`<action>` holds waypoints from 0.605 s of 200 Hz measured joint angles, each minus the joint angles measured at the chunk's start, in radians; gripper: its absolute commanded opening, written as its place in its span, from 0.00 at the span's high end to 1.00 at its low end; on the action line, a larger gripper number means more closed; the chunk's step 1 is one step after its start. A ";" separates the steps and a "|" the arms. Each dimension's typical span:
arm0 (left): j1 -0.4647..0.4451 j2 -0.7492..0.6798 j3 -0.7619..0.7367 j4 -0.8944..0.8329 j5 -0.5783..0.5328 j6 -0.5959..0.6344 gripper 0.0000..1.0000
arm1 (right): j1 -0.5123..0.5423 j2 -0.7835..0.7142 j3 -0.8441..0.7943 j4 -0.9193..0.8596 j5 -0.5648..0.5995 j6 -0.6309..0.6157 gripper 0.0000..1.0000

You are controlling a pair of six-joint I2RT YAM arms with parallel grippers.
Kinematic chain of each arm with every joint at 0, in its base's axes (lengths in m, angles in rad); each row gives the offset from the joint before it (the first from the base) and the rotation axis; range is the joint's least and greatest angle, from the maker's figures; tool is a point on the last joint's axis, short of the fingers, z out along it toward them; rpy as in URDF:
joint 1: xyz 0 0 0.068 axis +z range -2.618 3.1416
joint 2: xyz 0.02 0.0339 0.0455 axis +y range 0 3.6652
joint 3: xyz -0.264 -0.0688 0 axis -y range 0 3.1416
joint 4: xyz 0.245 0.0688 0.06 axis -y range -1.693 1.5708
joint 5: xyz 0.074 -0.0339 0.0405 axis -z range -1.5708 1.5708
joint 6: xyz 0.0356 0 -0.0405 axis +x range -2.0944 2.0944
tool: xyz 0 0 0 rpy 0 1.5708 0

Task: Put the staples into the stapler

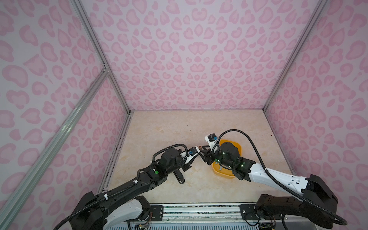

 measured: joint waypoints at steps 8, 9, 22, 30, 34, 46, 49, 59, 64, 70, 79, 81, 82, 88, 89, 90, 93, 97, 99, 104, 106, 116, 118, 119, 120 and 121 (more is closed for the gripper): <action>0.000 -0.006 0.000 -0.006 -0.005 -0.001 0.97 | 0.002 0.006 0.006 0.000 0.007 0.000 0.56; 0.000 -0.006 0.000 -0.006 -0.005 -0.001 0.97 | 0.002 0.006 0.006 0.000 0.007 0.000 0.56; 0.001 -0.020 0.000 -0.015 -0.007 -0.005 0.97 | 0.006 0.015 0.012 0.001 0.013 0.004 0.56; 0.001 -0.027 -0.002 -0.016 -0.011 -0.005 0.97 | 0.007 0.019 0.015 0.004 0.013 0.005 0.57; 0.001 -0.031 -0.004 -0.016 -0.013 -0.005 0.97 | 0.007 0.021 0.016 0.006 0.013 0.008 0.57; 0.001 -0.040 -0.007 -0.017 -0.016 -0.006 0.97 | 0.008 0.025 0.017 0.010 0.016 0.009 0.57; 0.001 -0.043 -0.007 -0.019 -0.014 -0.006 0.97 | 0.008 0.026 0.018 0.009 0.023 0.007 0.57; -0.001 -0.049 -0.007 -0.015 -0.012 -0.008 0.97 | 0.007 0.032 0.018 0.001 0.045 0.008 0.58; -0.001 -0.051 -0.007 -0.014 -0.012 -0.008 0.97 | 0.006 0.034 0.018 -0.003 0.052 0.008 0.58; -0.001 -0.054 -0.008 -0.013 -0.010 -0.009 0.97 | 0.006 0.037 0.020 -0.013 0.062 0.009 0.58; -0.001 -0.057 -0.011 -0.015 -0.007 -0.013 0.97 | 0.010 0.039 0.022 -0.016 0.065 0.008 0.58; -0.001 -0.058 -0.011 -0.015 -0.007 -0.014 0.97 | 0.012 0.039 0.023 -0.016 0.065 0.008 0.58; -0.001 -0.058 -0.011 -0.015 -0.006 -0.014 0.97 | 0.012 0.039 0.023 -0.016 0.065 0.008 0.58; 0.000 -0.058 -0.012 -0.015 -0.005 -0.015 0.97 | 0.013 0.040 0.023 -0.016 0.066 0.008 0.58; 0.000 -0.058 -0.012 -0.015 -0.005 -0.015 0.97 | 0.013 0.040 0.023 -0.016 0.066 0.008 0.58; 0.000 -0.058 -0.012 -0.015 -0.005 -0.015 0.97 | 0.013 0.040 0.023 -0.016 0.066 0.008 0.58; 0.000 -0.058 -0.012 -0.015 -0.005 -0.015 0.97 | 0.013 0.040 0.023 -0.016 0.069 0.008 0.58; 0.000 -0.060 -0.012 -0.014 -0.005 -0.015 0.97 | 0.014 0.041 0.023 -0.017 0.076 0.008 0.58; 0.000 -0.060 -0.013 -0.013 -0.005 -0.015 0.97 | 0.014 0.042 0.023 -0.018 0.079 0.008 0.58; 0.000 -0.061 -0.014 -0.010 -0.004 -0.015 0.97 | 0.014 0.043 0.023 -0.021 0.081 0.008 0.58; 0.000 -0.062 -0.014 -0.010 -0.003 -0.015 0.97 | 0.014 0.043 0.024 -0.022 0.083 0.008 0.58; 0.000 -0.063 -0.016 -0.008 -0.003 -0.016 0.97 | 0.016 0.045 0.025 -0.024 0.088 0.007 0.58; 0.000 -0.064 -0.016 -0.008 -0.003 -0.016 0.97 | 0.017 0.045 0.026 -0.024 0.088 0.007 0.58; 0.000 -0.064 -0.016 -0.008 -0.003 -0.016 0.97 | 0.017 0.045 0.026 -0.024 0.088 0.007 0.58; 0.000 -0.064 -0.017 -0.008 -0.003 -0.016 0.97 | 0.018 0.045 0.026 -0.025 0.088 0.007 0.58; 0.000 -0.064 -0.017 -0.007 -0.003 -0.016 0.97 | 0.018 0.045 0.026 -0.026 0.088 0.007 0.58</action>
